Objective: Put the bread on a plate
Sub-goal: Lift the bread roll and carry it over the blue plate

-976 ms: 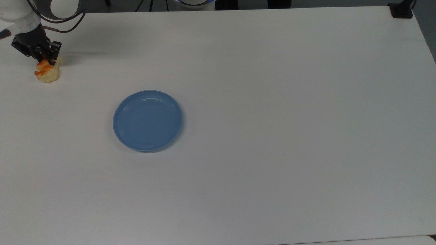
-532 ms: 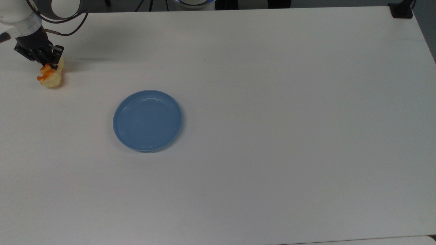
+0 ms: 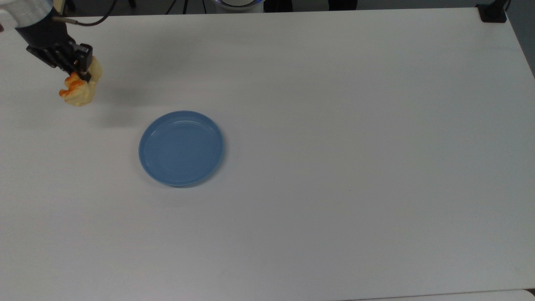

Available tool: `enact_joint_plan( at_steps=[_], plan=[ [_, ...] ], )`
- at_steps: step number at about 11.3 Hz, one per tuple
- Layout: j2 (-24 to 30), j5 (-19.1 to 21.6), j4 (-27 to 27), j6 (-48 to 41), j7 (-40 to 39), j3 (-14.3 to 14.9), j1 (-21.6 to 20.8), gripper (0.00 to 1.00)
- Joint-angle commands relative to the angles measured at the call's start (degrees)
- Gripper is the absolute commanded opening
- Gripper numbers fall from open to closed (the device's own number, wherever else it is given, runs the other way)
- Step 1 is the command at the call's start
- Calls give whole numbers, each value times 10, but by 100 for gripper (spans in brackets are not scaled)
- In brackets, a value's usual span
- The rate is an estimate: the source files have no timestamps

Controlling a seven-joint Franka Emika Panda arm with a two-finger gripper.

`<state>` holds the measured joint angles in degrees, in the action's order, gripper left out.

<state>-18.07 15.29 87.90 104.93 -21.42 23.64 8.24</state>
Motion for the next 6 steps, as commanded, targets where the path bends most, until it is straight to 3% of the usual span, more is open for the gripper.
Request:
enact_joint_plan(
  at_steps=[1, 3, 6],
  plan=[
    [45, -2, -12, -44, 87, -65, 3, 21],
    [43, -19, -12, -36, 143, -105, -12, 21],
    [34, -53, -3, -24, 197, -134, -40, 21]
  ],
)
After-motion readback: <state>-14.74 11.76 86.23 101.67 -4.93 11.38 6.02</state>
